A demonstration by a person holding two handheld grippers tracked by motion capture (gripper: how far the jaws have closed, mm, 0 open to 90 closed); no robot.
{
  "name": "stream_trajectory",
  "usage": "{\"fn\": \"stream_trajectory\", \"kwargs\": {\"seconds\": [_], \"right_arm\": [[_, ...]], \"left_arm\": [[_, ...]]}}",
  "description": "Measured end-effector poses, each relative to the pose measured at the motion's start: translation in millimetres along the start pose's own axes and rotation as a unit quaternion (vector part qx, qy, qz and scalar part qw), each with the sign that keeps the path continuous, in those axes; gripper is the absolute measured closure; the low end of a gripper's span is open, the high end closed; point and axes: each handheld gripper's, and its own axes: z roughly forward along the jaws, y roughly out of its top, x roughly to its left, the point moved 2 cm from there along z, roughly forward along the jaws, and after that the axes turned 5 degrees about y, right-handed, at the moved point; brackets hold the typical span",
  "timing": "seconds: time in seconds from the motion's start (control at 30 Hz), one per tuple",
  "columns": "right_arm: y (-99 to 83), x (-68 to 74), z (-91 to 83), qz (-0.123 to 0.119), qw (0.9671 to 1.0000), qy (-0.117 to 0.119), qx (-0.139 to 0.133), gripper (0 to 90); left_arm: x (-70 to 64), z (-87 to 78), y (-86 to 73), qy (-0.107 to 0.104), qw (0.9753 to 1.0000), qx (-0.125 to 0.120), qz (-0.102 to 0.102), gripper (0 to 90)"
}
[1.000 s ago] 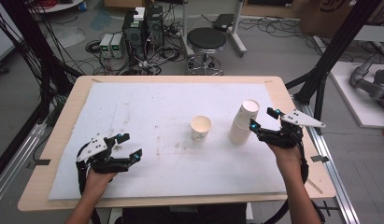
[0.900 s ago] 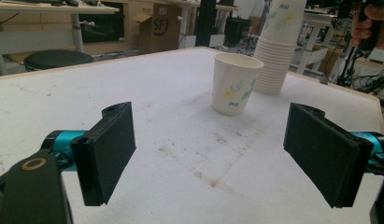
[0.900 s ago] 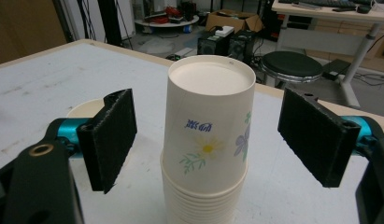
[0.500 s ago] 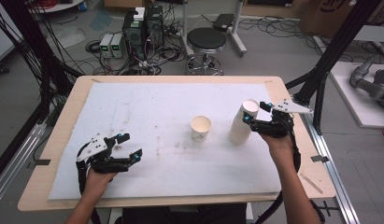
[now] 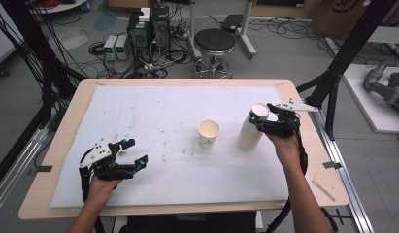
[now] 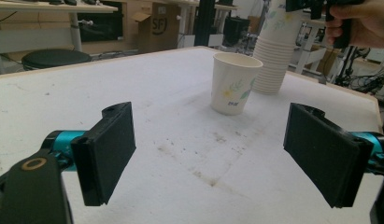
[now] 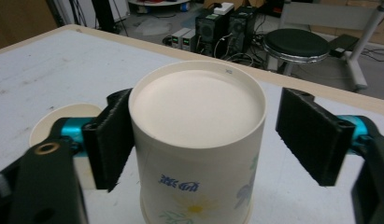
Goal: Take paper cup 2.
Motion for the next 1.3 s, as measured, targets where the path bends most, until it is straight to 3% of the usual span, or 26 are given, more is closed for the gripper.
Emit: {"fn": "stream_trajectory", "kwargs": {"seconds": [0.33,0.93,1.3], "right_arm": [[0.7,1.5,2.5,-0.006,0.9999,0.013,0.002,33.2],[2.8,0.3,2.5,-0.004,0.9999,0.016,-0.003,33.9],[14.2,0.9,-2.5,-0.007,0.9998,0.015,-0.014,33.9]], "left_arm": [[-0.8,0.6,-0.4,-0.002,1.0000,0.002,-0.001,16.6],[-1.6,2.0,-1.2,-0.003,1.0000,0.006,0.003,16.6],[-1.9,2.1,-1.3,-0.004,1.0000,0.007,0.002,16.6]]}}
